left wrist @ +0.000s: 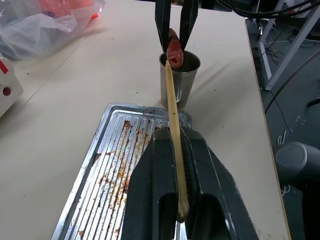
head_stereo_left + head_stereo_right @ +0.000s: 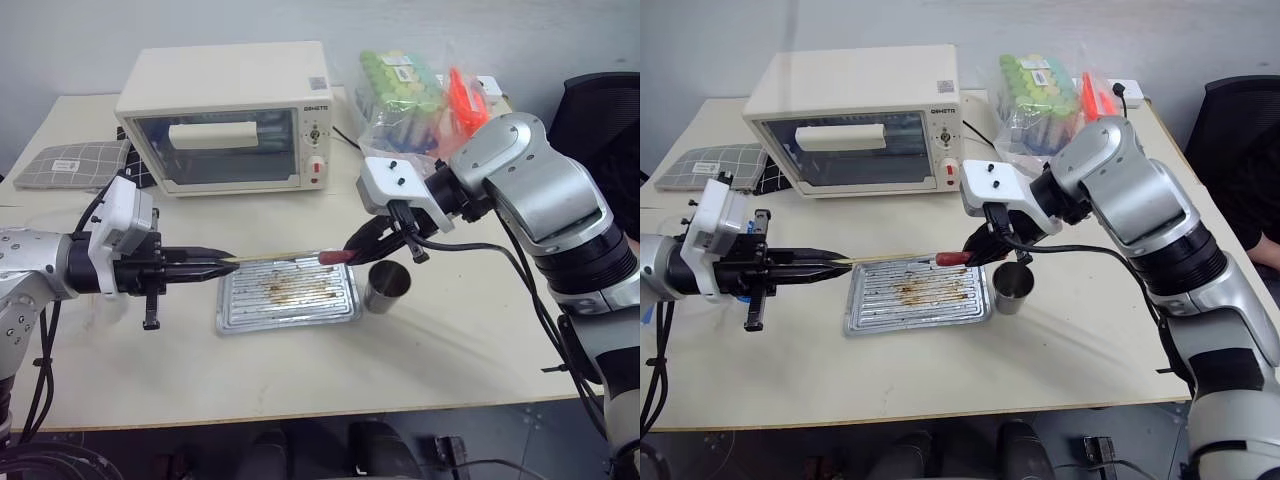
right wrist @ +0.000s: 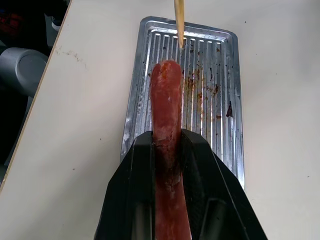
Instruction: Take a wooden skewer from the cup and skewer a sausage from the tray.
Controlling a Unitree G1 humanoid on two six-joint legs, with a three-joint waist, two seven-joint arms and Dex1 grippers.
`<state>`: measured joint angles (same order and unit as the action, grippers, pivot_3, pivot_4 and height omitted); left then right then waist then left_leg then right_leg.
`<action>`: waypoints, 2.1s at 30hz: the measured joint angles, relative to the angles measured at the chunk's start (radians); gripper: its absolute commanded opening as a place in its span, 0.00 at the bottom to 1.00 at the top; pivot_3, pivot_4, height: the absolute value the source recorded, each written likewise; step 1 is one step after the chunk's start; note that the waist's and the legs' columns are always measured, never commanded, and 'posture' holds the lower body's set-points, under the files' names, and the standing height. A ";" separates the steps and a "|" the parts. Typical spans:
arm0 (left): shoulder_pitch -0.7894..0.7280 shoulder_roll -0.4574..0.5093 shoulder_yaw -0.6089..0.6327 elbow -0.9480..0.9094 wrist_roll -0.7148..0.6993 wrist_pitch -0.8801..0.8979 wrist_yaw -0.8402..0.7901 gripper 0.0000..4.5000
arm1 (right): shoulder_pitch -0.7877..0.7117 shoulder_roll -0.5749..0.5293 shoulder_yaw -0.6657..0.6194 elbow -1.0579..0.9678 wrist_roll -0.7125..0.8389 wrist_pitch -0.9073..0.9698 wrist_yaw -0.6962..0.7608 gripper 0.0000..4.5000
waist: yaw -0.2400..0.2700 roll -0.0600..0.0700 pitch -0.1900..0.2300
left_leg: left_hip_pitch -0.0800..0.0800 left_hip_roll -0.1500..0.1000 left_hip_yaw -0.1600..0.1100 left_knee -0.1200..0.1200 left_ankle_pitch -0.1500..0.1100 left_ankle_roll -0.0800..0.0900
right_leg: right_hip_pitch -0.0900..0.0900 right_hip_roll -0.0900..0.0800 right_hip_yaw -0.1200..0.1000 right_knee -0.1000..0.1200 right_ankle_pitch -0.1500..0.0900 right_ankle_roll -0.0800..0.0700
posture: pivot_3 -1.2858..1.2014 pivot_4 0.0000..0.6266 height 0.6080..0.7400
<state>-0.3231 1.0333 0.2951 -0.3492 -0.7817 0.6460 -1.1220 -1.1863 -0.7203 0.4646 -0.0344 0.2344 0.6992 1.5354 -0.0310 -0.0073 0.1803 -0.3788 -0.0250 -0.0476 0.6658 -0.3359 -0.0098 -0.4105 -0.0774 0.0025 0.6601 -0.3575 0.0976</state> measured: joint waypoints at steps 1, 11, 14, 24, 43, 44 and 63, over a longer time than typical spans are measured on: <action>0.001 0.000 0.000 -0.001 0.000 0.000 -0.002 0.00 | 0.000 0.000 0.000 0.000 0.000 0.000 0.000 0.16 | 0.000 0.000 0.000 | 0.000 0.000 0.000 0.000 0.000 0.000 | 0.000 0.000 0.000 0.000 0.000 0.000 | 0.52 0.24 1.00; 0.000 0.000 -0.002 -0.004 0.000 0.000 -0.004 0.00 | 0.000 0.001 0.000 0.000 0.000 0.001 -0.001 0.16 | 0.000 0.000 0.000 | 0.000 0.000 0.000 0.000 0.000 0.000 | 0.000 0.000 0.000 0.000 0.000 0.000 | 0.52 0.24 1.00; -0.004 -0.001 -0.017 -0.005 0.000 0.002 -0.003 0.00 | 0.000 0.002 0.000 -0.001 0.001 0.002 -0.001 0.16 | 0.000 0.000 0.000 | 0.000 0.000 0.000 0.000 0.000 0.000 | 0.000 0.000 0.000 0.000 0.000 0.000 | 0.52 0.24 1.00; -0.042 -0.011 -0.058 -0.009 0.000 0.006 -0.002 0.00 | 0.000 0.011 0.000 -0.025 0.022 0.031 -0.003 0.16 | 0.001 0.000 0.000 | 0.000 0.000 0.000 0.001 0.000 0.000 | 0.000 0.000 0.000 0.001 0.000 0.000 | 0.52 0.24 1.00; -0.124 -0.094 -0.173 0.003 0.049 -0.008 0.000 0.00 | -0.007 0.033 -0.005 -0.067 0.077 0.150 -0.021 0.16 | 0.001 0.000 0.000 | 0.000 0.000 0.000 0.001 0.000 0.000 | 0.000 0.000 0.000 0.002 0.000 0.000 | 0.52 0.24 1.00; -0.125 -0.098 -0.178 0.004 0.053 -0.010 0.001 0.00 | -0.007 0.034 -0.005 -0.067 0.077 0.155 -0.022 0.16 | 0.001 0.000 0.000 | 0.000 0.000 0.000 0.002 0.000 0.000 | 0.000 0.000 0.000 0.002 0.000 0.000 | 0.52 0.24 1.00; 0.068 -0.126 -0.027 -0.047 0.104 -0.031 0.098 0.00 | -0.052 0.022 -0.061 -0.020 0.105 0.153 -0.071 0.51 | 0.000 0.000 0.000 | 0.000 0.000 0.000 0.001 0.000 0.000 | -0.001 0.000 0.000 0.001 0.000 0.000 | 0.52 0.24 1.00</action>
<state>-0.2548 0.9068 0.2682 -0.3961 -0.6777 0.6152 -1.0244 -1.2384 -0.6986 0.4034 -0.0540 0.3390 0.8522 1.4641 -0.0311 -0.0074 0.1802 -0.3790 -0.0254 -0.0480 0.6668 -0.3359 -0.0097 -0.4115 -0.0773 0.0027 0.6615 -0.3575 0.0976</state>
